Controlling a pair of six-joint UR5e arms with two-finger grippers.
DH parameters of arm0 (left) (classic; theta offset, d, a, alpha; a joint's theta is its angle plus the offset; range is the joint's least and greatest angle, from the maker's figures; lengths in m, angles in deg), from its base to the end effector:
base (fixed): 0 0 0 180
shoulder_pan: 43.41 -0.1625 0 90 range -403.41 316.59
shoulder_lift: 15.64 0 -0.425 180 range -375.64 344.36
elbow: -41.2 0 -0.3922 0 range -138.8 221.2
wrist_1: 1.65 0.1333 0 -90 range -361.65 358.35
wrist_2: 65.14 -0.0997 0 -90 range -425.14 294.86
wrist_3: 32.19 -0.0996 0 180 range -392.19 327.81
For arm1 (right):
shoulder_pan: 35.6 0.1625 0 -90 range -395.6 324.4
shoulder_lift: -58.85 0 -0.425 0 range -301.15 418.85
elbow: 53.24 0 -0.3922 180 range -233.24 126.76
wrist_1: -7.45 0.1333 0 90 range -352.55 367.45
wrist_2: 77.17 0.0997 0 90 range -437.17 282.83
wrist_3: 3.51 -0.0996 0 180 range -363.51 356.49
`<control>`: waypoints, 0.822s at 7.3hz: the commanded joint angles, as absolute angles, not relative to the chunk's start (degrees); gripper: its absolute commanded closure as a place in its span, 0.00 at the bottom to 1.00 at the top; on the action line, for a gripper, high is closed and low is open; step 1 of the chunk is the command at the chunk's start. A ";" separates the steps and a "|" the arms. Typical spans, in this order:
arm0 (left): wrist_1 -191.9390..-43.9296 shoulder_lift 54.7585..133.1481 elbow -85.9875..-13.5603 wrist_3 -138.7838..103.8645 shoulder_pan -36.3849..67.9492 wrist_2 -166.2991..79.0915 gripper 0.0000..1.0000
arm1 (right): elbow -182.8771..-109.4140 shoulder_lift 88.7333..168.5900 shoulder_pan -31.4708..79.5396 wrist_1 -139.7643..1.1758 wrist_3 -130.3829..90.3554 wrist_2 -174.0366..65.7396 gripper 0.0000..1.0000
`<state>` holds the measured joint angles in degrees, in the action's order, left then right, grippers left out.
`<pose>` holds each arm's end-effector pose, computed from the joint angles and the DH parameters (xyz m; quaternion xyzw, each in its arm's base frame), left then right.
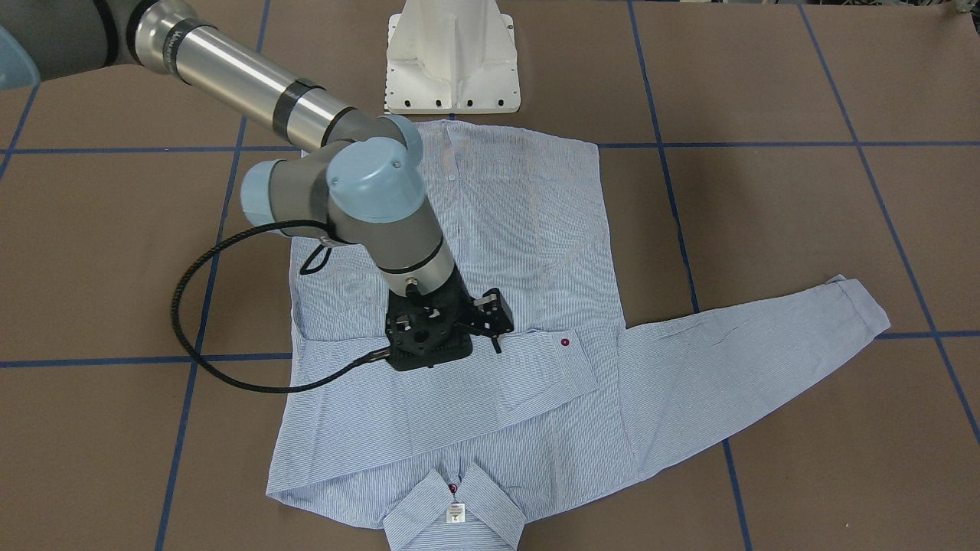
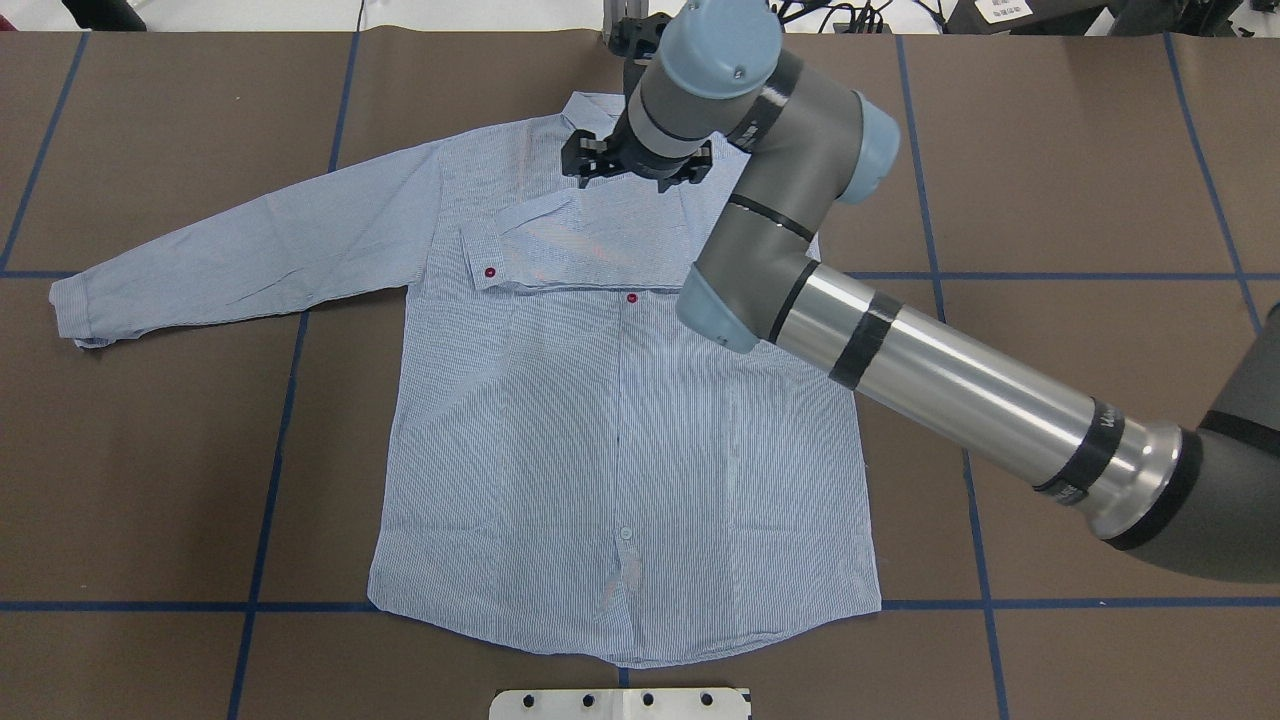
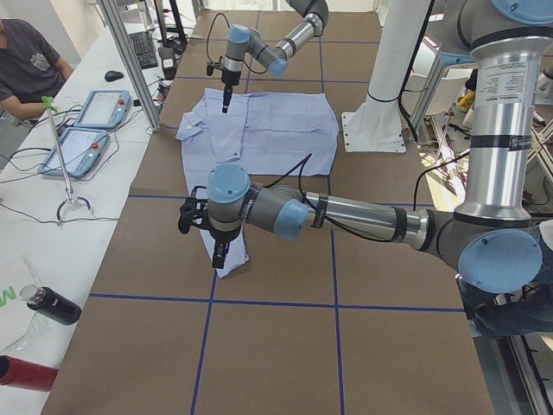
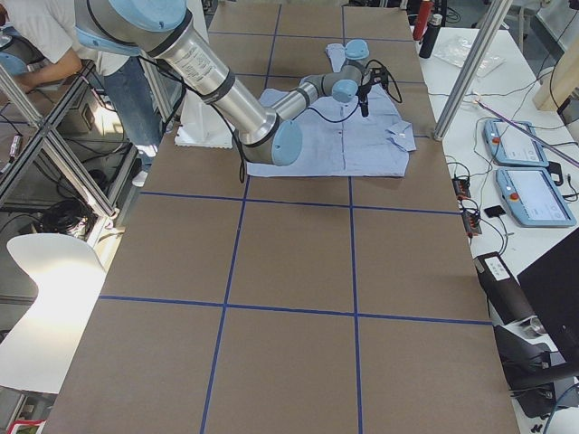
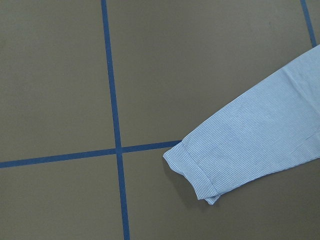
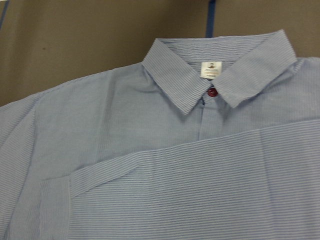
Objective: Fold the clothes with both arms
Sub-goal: 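Release the sleeve on the shirt and withdraw the right gripper outward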
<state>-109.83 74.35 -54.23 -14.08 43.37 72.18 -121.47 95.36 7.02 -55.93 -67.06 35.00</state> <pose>-0.0314 -0.5113 0.5724 0.1114 0.4207 -0.0348 0.8997 -0.5283 -0.6162 0.1727 0.1329 -0.4892 0.0277 0.8615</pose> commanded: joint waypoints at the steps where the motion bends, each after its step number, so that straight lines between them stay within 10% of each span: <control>1: -127.18 74.18 -45.85 2.28 41.94 71.89 0.00 | -127.48 101.37 11.84 -60.46 -65.83 40.67 0.00; 6: -142.70 73.48 -43.89 34.57 26.22 56.36 0.01 | -146.56 111.12 21.86 -90.72 -38.97 44.80 0.00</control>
<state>-140.33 73.71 -44.26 29.09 29.57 60.55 -143.61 107.71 19.18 -88.41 -44.01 42.98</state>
